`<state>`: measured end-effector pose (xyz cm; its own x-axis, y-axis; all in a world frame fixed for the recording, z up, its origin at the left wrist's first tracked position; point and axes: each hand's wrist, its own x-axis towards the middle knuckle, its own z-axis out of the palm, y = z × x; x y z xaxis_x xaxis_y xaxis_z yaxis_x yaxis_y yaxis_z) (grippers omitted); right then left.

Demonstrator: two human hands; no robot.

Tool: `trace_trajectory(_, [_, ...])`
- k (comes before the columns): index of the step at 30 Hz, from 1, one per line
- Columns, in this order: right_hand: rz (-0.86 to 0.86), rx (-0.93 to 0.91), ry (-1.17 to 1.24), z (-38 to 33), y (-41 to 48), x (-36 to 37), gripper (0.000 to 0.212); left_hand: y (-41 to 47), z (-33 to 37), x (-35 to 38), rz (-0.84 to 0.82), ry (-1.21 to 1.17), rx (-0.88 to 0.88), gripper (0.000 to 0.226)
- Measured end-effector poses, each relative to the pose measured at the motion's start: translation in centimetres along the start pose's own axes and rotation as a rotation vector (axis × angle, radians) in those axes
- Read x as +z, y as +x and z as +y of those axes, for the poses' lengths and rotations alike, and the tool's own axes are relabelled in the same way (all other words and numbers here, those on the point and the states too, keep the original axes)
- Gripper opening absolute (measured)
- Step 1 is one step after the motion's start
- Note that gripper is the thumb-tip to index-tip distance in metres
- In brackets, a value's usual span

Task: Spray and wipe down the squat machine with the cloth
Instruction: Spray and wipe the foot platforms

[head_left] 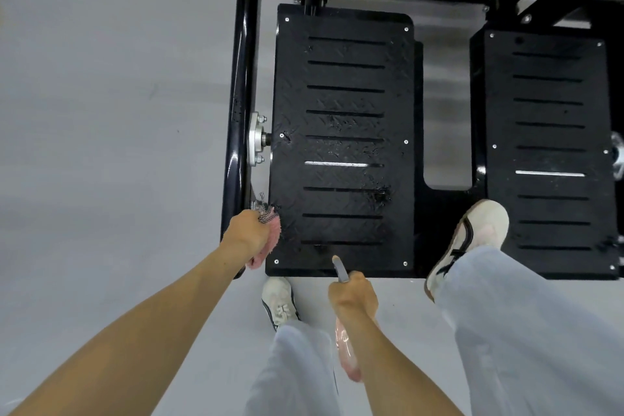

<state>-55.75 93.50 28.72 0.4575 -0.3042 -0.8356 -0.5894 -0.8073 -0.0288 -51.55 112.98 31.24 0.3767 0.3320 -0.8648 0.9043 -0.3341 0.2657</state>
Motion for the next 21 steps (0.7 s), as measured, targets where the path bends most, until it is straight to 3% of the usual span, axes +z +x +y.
trace_trajectory(11, [0.134,-0.219,0.012,-4.8,2.8,-3.4,0.008,0.5,3.2,2.2,-0.018,0.146,0.091,0.025])
trace_trajectory(14, [0.141,-0.194,0.119,-5.0,3.9,-4.7,0.014,0.4,3.7,3.0,-0.004,0.199,0.11,0.022])
trace_trajectory(19, [0.119,-0.197,0.525,-2.2,5.8,-7.4,0.033,0.5,5.2,5.0,-0.049,0.255,0.122,0.025])
trace_trajectory(21, [0.222,-0.231,0.614,-0.5,6.8,-9.0,0.02,0.6,6.2,6.3,-0.057,0.271,0.142,0.025])
